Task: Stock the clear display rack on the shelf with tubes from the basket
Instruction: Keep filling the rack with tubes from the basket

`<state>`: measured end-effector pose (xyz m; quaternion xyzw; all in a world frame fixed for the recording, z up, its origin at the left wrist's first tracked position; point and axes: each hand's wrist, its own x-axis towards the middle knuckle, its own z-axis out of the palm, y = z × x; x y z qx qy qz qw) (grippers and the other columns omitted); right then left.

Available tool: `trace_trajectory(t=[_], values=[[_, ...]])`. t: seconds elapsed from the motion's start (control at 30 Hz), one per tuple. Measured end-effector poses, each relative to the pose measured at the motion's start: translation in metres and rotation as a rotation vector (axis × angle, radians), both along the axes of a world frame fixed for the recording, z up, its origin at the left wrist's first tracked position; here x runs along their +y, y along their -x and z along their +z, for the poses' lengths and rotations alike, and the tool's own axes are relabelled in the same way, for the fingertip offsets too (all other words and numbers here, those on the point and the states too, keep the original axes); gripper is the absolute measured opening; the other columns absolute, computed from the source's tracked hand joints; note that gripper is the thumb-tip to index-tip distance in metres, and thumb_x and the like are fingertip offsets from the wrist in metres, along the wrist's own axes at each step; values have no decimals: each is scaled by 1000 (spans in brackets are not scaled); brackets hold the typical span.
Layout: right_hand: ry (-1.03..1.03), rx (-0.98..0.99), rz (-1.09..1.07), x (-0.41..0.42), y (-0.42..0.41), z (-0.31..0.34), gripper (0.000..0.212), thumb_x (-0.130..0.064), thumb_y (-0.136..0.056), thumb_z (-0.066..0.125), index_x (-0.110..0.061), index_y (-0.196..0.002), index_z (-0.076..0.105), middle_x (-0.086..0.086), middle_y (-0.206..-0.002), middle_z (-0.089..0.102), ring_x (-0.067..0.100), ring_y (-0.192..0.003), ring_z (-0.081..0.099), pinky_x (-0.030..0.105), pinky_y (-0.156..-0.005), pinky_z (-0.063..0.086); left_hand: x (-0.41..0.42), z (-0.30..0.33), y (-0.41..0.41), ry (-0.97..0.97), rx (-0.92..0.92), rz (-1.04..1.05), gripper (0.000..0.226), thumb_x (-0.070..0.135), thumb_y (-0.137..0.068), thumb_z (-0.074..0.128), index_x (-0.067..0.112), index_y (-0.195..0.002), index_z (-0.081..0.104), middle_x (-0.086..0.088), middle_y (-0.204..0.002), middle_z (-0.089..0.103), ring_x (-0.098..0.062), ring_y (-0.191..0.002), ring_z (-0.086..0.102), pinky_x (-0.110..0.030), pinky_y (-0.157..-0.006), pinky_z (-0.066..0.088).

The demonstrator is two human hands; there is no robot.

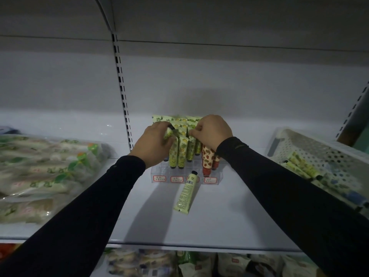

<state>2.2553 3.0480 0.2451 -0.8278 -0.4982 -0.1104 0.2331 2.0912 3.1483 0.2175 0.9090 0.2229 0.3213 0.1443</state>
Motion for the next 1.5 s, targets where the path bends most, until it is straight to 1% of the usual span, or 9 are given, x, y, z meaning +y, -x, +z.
trace_trajectory(t=[0.2,0.33,0.47,0.67,0.8,1.03,1.2,1.33,1.5], values=[[-143,-78,224,-34,21,0,28,-39,-94,57,-17,-88,72,-6,-82,50,11,-75,48,26,-68,37,-8,3,11,20,-24,42,33,28,-100,52,15,-130,52,-8,-124,54,-22,-102,53,-27,-84,37],[127,-160,513,-59,36,-29,23,-31,-95,56,-17,-102,72,-3,-97,60,11,-88,54,32,-82,49,-21,3,23,63,6,74,36,31,-100,51,15,-133,49,-6,-107,57,-16,-80,48,-28,-72,33],[380,-292,639,-64,41,-65,35,-19,-92,55,-20,-126,63,-1,-124,60,17,-114,50,36,-94,46,-31,-9,36,132,96,58,36,34,-99,52,18,-132,47,-7,-89,63,-23,-68,59,-32,-62,40],[404,-526,746,-61,46,-86,40,4,-80,57,-14,-113,69,5,-110,68,27,-103,54,41,-75,51,-30,-24,48,223,115,83,31,37,-98,53,19,-122,46,-10,-96,65,-19,-70,60,-29,-58,40],[364,-582,769,-58,46,-87,31,-2,-85,59,-14,-113,67,6,-108,68,27,-100,56,43,-73,52,-31,-22,51,232,127,89,30,37,-99,52,18,-121,47,-7,-95,63,-15,-69,57,-27,-57,39],[133,-139,526,-71,47,-49,35,-19,-98,49,-14,-133,53,5,-117,61,20,-102,55,36,-87,49,-29,-17,50,217,94,103,30,32,-97,52,15,-122,54,-4,-94,60,-21,-79,54,-31,-66,38],[-119,144,337,-76,39,-12,21,-28,-97,52,-12,-106,63,3,-94,57,17,-82,57,32,-75,52,-25,-14,47,196,64,108,30,31,-98,52,18,-124,54,-5,-93,65,-13,-72,55,-25,-57,38],[-250,214,219,-74,26,18,38,-28,-100,45,-2,-75,52,13,-76,54,27,-73,62,24,-55,39,-21,-9,42,222,4,111,30,32,-98,53,22,-125,51,-2,-88,66,-15,-66,58,-24,-53,38],[-339,205,166,-62,7,47,39,-24,-99,42,7,-77,50,30,-79,61,38,-76,66,40,-63,48,-17,4,33,153,-54,83,29,37,-98,52,20,-122,54,-4,-87,68,-19,-71,59,-28,-59,43]])
